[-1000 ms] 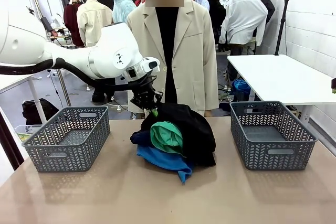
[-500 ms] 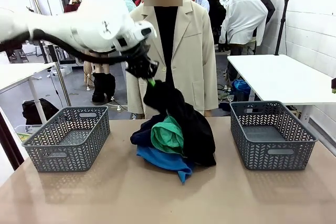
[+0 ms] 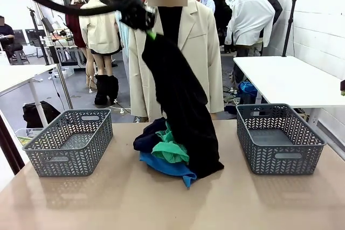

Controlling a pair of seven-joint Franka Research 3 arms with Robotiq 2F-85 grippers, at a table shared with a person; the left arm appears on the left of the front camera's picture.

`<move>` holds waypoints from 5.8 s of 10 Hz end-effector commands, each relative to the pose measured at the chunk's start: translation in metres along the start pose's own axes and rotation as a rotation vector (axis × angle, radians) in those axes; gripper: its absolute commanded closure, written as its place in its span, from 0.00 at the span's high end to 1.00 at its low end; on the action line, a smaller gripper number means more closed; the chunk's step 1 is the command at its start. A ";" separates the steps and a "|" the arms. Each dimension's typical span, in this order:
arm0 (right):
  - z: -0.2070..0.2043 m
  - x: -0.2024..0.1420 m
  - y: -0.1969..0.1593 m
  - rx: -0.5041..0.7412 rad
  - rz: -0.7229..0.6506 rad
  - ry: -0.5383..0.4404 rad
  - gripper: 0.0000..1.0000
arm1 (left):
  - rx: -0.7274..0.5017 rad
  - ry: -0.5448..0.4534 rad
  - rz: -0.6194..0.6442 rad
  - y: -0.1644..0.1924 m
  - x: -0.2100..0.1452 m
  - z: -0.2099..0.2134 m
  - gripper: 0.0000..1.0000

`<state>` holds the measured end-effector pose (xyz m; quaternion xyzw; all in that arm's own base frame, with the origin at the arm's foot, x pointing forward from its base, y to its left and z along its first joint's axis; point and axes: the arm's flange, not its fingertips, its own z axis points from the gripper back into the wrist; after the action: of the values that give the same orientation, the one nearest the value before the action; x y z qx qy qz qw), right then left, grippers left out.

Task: Sort the tops and bottoms.
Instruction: Lift clothes from the center of the table with your left hand, then sort the clothes according to human instructions.

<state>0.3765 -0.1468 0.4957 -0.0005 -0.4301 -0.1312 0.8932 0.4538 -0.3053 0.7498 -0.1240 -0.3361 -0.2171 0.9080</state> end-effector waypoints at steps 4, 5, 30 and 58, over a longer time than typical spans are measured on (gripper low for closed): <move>0.000 -0.001 0.000 0.004 -0.009 0.008 1.00 | 0.068 -0.266 0.081 -0.046 0.028 0.176 0.00; 0.000 -0.001 0.000 0.004 -0.009 0.008 1.00 | 0.078 -0.312 0.093 -0.054 0.024 0.203 0.00; 0.000 -0.001 0.000 0.004 -0.009 0.008 1.00 | 0.039 -0.372 0.107 -0.055 0.018 0.257 0.00; 0.000 -0.001 0.000 0.004 -0.009 0.008 1.00 | -0.417 -0.557 -0.215 -0.246 0.105 0.065 0.00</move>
<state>0.3763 -0.1466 0.4960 -0.0011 -0.4297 -0.1312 0.8934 0.3734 -0.5325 0.8828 -0.3306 -0.5246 -0.3312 0.7111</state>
